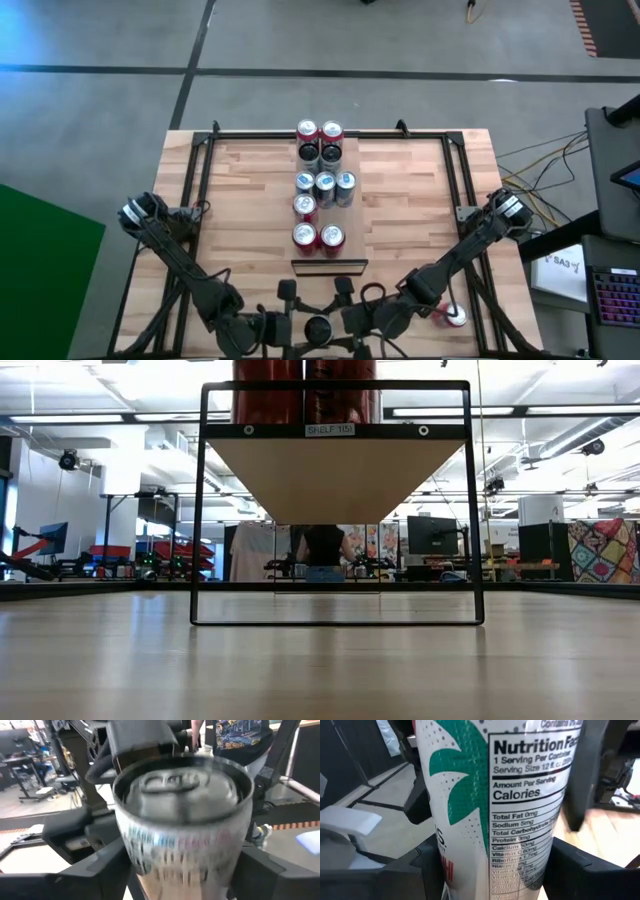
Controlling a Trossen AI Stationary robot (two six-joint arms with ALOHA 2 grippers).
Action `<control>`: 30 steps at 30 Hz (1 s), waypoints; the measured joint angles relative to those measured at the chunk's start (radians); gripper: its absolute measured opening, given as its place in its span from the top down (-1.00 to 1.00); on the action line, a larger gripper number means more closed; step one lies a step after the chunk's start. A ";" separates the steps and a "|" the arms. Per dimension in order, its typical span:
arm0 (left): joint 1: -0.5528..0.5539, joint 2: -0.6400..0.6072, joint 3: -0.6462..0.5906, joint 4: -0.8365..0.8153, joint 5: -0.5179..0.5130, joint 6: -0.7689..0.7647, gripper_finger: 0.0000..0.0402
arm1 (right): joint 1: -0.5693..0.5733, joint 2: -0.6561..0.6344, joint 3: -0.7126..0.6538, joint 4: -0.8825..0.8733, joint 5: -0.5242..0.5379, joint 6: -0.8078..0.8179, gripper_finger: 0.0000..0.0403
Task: Place canned beverage on shelf
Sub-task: Put the white pink soda can on the shelf aligned with the other white pink soda cans
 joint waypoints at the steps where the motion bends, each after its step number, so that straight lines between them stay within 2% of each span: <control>1: 0.000 0.000 0.000 0.001 -0.007 0.006 -0.34 | 0.000 0.000 0.000 -0.002 0.000 0.012 -0.15; 7: 0.001 -0.001 0.005 0.003 -0.013 0.050 -0.55 | 0.000 -0.002 0.000 -0.013 -0.002 0.035 -0.15; 14: -0.010 -0.047 0.030 -0.021 -0.013 0.165 -0.60 | 0.000 -0.025 0.000 -0.088 0.003 0.060 -0.15; 23: -0.009 -0.202 -0.015 -0.071 -0.012 0.314 -0.61 | 0.000 -0.123 0.000 -0.218 0.034 0.064 -0.15; 30: 0.032 -0.352 -0.096 -0.119 -0.004 0.391 -0.61 | -0.012 -0.242 -0.002 -0.279 0.051 -0.022 -0.15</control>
